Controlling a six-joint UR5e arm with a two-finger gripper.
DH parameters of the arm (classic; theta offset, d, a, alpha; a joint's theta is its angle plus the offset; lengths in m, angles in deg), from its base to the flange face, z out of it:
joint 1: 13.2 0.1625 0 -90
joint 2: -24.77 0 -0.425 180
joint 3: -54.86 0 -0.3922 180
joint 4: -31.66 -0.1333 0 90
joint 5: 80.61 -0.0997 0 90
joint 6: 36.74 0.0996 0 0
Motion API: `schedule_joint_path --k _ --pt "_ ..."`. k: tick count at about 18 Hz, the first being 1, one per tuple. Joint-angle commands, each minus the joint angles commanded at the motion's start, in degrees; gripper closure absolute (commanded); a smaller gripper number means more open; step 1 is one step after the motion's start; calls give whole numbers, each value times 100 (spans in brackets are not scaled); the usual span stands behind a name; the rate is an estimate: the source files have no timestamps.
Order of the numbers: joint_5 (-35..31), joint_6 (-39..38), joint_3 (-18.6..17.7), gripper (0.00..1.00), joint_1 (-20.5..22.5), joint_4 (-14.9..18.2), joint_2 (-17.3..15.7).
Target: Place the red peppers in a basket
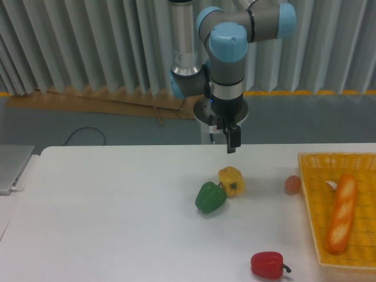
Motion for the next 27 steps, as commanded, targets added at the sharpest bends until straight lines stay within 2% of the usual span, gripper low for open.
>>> schedule_joint_path --k 6,10,15,23,27 --pt "-3 -324 96 0 43 -70 196" --pt "-55 -349 105 0 61 -237 196" --pt "-73 -358 140 0 227 -220 196" --pt "-12 -376 123 0 237 -211 187" --pt "6 -867 157 0 219 -229 213"
